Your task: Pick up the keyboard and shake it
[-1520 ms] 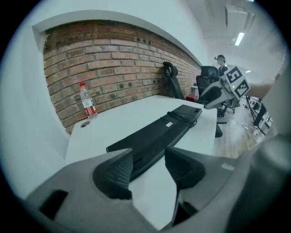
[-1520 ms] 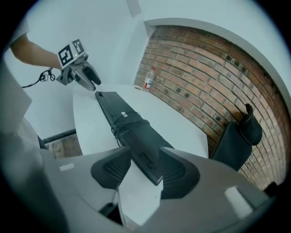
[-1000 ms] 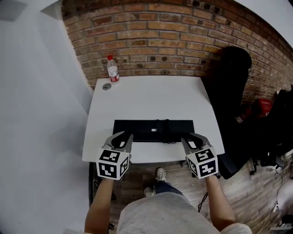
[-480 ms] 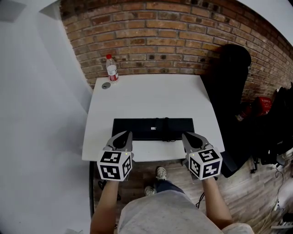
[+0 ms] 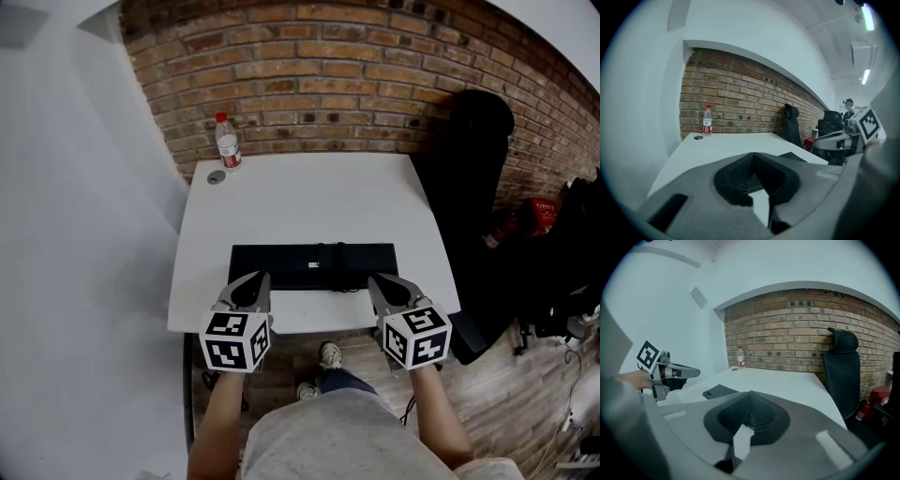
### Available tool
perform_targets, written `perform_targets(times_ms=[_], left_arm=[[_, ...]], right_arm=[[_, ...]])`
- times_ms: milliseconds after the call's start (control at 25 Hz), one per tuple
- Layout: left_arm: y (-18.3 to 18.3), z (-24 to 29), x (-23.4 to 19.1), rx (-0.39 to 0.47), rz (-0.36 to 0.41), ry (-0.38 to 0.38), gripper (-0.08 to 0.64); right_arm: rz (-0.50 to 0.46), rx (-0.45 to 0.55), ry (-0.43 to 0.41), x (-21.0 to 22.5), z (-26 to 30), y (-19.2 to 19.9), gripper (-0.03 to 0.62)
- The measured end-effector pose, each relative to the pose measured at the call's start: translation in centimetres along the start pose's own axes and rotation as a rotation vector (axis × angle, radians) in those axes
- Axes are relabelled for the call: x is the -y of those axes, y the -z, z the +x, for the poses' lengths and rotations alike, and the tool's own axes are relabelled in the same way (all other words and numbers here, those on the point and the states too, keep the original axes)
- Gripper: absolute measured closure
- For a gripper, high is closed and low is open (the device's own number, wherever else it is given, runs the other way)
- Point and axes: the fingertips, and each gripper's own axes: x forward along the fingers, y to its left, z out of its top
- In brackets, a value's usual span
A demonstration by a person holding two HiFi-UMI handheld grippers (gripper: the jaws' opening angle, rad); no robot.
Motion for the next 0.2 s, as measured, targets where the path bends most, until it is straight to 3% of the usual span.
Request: perform_targets(times_ms=[200], left_arm=[[0.0,0.24,0.0,-0.006,-0.008,0.009,0.568]], right_arm=[[-0.001,-0.005,-0.002,0.1,0.32,0.01,0.583]])
